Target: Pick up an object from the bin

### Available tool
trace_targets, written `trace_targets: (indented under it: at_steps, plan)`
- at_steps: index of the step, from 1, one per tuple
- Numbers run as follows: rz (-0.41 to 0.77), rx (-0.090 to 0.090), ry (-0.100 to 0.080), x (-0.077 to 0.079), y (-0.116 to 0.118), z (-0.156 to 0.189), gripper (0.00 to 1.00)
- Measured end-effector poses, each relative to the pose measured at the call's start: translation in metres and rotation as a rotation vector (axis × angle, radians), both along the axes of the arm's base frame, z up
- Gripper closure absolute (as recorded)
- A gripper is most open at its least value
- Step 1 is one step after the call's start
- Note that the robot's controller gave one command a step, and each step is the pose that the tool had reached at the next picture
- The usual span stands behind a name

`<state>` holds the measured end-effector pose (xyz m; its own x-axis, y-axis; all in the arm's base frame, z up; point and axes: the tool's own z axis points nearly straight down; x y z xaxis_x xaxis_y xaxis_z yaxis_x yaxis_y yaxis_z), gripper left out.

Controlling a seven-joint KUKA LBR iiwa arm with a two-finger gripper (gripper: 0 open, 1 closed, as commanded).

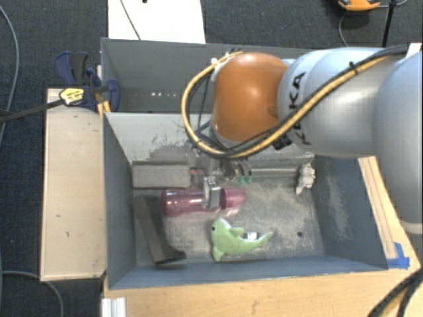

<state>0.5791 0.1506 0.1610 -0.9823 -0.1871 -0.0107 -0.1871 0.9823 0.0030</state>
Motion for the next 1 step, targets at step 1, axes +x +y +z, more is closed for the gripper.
trace_targets:
  at_steps: [1]
  plan:
    - [-0.068,0.001,-0.001,-0.0067,0.0015,-0.0596,0.0]
